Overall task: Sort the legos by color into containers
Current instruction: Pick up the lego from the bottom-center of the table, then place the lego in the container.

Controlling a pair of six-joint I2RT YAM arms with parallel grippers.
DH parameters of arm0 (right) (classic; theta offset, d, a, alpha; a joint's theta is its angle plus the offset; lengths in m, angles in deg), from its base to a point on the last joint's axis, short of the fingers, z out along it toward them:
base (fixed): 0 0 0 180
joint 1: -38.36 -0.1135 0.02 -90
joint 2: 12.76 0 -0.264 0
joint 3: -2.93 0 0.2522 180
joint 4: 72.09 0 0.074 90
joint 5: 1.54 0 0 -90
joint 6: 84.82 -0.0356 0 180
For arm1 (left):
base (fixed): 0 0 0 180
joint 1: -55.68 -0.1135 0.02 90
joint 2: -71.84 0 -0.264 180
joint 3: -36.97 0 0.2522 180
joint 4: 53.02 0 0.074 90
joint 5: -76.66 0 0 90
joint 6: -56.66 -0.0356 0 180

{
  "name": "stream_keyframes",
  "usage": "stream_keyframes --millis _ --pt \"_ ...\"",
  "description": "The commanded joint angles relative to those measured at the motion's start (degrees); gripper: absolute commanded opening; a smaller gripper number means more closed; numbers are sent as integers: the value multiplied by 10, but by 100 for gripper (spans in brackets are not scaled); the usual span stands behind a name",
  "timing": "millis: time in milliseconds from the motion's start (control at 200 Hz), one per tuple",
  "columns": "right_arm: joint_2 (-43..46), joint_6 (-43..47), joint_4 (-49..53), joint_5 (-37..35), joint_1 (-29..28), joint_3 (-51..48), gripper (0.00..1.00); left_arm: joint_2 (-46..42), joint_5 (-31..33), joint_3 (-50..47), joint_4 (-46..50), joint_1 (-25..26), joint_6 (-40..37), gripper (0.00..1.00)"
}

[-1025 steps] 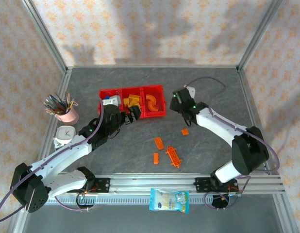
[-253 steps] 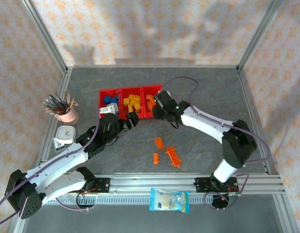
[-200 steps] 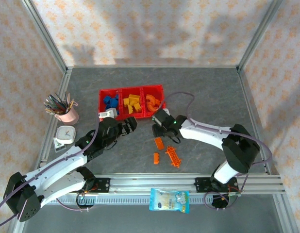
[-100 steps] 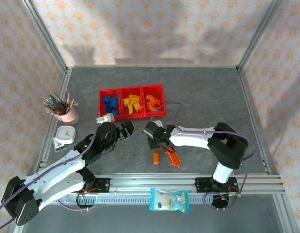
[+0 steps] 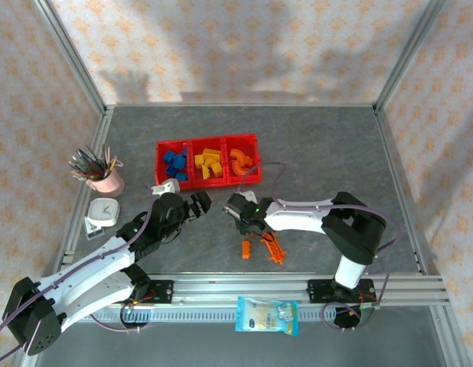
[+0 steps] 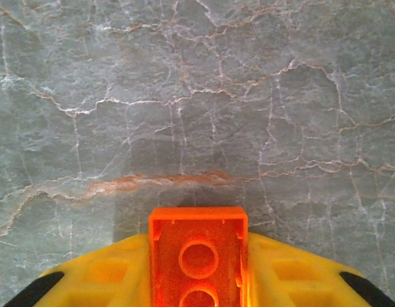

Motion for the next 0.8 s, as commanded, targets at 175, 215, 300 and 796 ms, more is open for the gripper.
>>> stream_keyframes --millis 175,215,300,796 --pt "21 17 30 -55 4 63 29 7 10 20 -4 -9 -9 99" --pt "23 24 34 -60 10 76 30 12 11 26 -7 -10 -12 99" --pt "25 42 39 -71 27 105 30 20 10 40 -14 -13 -18 99" --pt "-127 124 31 -77 157 361 31 105 -7 109 -79 -45 -59 99"
